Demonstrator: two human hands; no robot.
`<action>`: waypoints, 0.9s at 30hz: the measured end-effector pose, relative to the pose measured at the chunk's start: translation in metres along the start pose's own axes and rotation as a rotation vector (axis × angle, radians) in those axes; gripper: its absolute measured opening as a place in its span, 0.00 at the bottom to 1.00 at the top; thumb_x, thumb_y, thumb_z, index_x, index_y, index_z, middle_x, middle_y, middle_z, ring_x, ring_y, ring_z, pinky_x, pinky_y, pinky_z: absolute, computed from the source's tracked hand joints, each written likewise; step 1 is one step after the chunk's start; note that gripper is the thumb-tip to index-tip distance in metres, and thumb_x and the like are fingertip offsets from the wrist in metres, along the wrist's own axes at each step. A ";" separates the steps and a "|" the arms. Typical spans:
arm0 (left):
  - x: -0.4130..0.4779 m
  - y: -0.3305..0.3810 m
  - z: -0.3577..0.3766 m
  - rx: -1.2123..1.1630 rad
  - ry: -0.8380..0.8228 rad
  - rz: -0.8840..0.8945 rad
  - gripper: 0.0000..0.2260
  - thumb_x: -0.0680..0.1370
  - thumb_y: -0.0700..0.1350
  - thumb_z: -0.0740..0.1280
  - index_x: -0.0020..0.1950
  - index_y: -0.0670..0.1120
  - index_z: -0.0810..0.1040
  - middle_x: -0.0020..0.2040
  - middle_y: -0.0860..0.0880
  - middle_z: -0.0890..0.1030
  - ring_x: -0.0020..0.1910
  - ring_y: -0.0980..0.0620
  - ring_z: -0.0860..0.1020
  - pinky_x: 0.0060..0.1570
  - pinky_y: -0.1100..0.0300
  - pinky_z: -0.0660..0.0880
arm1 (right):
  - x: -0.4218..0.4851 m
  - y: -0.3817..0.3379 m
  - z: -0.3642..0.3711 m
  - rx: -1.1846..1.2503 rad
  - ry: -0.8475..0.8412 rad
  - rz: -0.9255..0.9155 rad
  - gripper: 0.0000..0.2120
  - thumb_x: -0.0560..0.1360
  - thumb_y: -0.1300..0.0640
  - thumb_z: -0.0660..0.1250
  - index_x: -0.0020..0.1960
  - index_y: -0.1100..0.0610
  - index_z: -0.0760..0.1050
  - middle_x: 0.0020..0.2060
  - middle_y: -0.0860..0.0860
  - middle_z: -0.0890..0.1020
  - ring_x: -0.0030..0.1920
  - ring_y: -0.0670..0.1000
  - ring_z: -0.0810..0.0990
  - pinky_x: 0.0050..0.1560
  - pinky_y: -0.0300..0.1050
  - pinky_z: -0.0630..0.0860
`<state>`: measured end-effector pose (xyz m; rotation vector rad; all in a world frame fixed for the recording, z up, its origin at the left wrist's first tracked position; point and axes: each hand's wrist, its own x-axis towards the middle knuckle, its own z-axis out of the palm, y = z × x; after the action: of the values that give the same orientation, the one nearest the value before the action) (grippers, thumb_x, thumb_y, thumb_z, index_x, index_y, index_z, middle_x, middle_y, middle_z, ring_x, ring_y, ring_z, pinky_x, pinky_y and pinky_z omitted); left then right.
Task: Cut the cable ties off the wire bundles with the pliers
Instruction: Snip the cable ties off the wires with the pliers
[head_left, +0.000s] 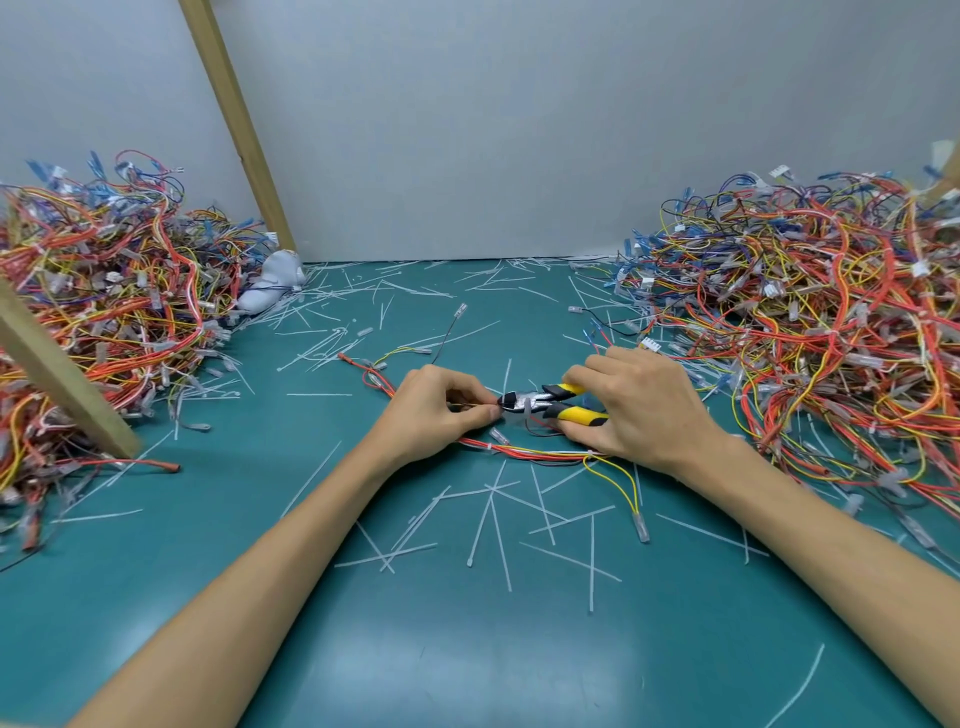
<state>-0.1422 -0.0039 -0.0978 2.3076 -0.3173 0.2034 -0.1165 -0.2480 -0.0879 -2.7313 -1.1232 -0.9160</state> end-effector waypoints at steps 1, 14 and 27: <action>0.000 0.000 0.000 -0.003 -0.004 0.000 0.04 0.73 0.45 0.74 0.39 0.53 0.84 0.35 0.57 0.84 0.32 0.64 0.77 0.36 0.71 0.70 | 0.000 0.000 0.000 0.011 0.003 0.007 0.16 0.69 0.43 0.73 0.43 0.56 0.79 0.33 0.51 0.78 0.36 0.56 0.77 0.36 0.47 0.72; -0.001 -0.002 -0.002 -0.106 -0.034 -0.048 0.06 0.75 0.44 0.73 0.40 0.55 0.83 0.41 0.56 0.85 0.38 0.62 0.80 0.46 0.63 0.76 | -0.006 0.002 0.008 0.021 0.071 0.021 0.23 0.71 0.34 0.68 0.47 0.54 0.80 0.38 0.50 0.80 0.39 0.53 0.78 0.39 0.47 0.74; -0.002 0.000 -0.003 -0.245 -0.071 -0.113 0.06 0.75 0.40 0.72 0.40 0.51 0.84 0.41 0.53 0.86 0.40 0.56 0.80 0.53 0.52 0.78 | -0.004 0.003 0.005 0.050 0.071 -0.027 0.26 0.72 0.33 0.65 0.53 0.55 0.81 0.40 0.51 0.79 0.41 0.54 0.76 0.42 0.46 0.70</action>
<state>-0.1442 -0.0017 -0.0965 2.0855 -0.2326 0.0240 -0.1142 -0.2518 -0.0939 -2.6284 -1.1574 -0.9673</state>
